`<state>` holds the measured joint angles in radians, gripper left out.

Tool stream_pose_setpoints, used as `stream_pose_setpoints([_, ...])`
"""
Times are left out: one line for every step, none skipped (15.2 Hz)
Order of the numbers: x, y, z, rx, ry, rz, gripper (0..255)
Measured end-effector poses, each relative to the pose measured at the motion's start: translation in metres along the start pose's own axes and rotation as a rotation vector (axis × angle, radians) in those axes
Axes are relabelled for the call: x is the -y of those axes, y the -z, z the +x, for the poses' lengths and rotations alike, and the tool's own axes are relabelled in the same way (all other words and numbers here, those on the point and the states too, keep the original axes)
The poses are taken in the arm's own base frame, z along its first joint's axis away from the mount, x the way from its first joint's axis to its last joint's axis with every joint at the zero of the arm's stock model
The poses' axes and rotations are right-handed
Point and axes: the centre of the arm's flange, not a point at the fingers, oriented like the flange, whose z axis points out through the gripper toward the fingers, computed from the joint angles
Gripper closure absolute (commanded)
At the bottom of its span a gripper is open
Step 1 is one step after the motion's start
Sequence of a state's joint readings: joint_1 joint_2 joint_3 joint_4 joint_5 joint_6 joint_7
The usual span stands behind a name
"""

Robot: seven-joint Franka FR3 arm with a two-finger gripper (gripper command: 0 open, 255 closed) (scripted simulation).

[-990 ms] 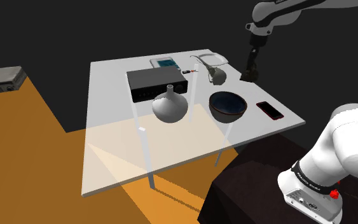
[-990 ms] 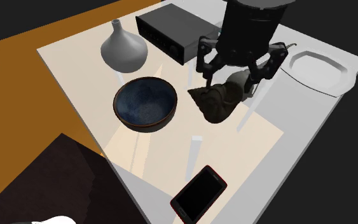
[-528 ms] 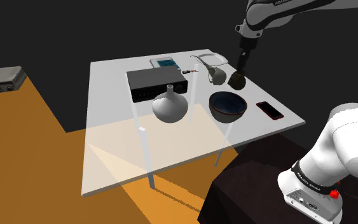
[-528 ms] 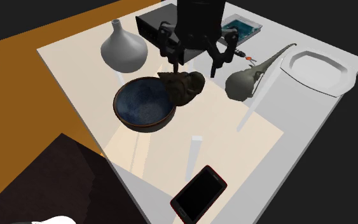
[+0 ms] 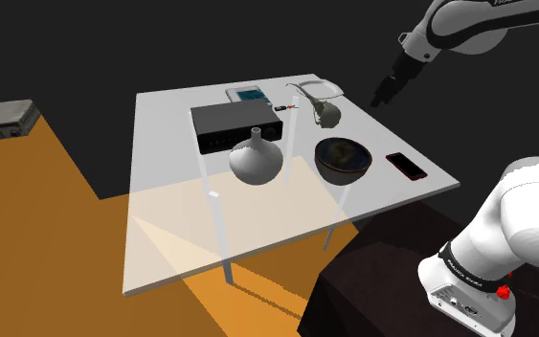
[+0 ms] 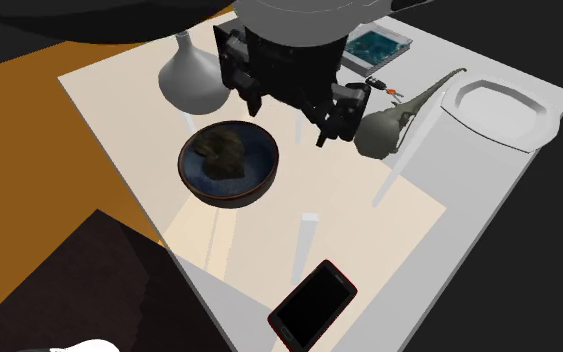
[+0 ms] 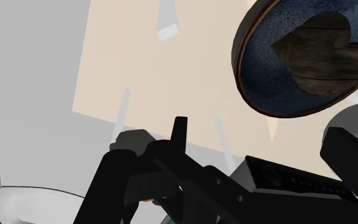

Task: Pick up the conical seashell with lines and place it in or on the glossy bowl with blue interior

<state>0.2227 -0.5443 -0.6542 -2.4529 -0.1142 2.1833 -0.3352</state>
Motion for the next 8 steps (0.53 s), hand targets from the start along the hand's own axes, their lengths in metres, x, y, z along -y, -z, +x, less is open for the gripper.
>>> stream_pose_setpoints([0.001, -0.004, -0.003, -0.008, -0.008, 0.003, 0])
stream_pose_setpoints([0.001, -0.010, -0.004, -0.012, -0.012, 0.005, 0])
stream_pose_setpoints([0.000, -0.015, -0.005, -0.014, -0.014, 0.006, 0])
stream_pose_setpoints([0.000, -0.019, -0.005, -0.015, -0.016, 0.006, 0])
stream_pose_setpoints([0.001, -0.025, -0.006, -0.016, -0.016, 0.006, 0])
stream_pose_setpoints([0.001, -0.029, -0.005, -0.016, -0.016, 0.006, 0])
stream_pose_setpoints([0.001, -0.031, -0.005, -0.016, -0.016, 0.006, 0])
stream_pose_setpoints([0.001, -0.032, -0.005, -0.016, -0.017, 0.006, 0])
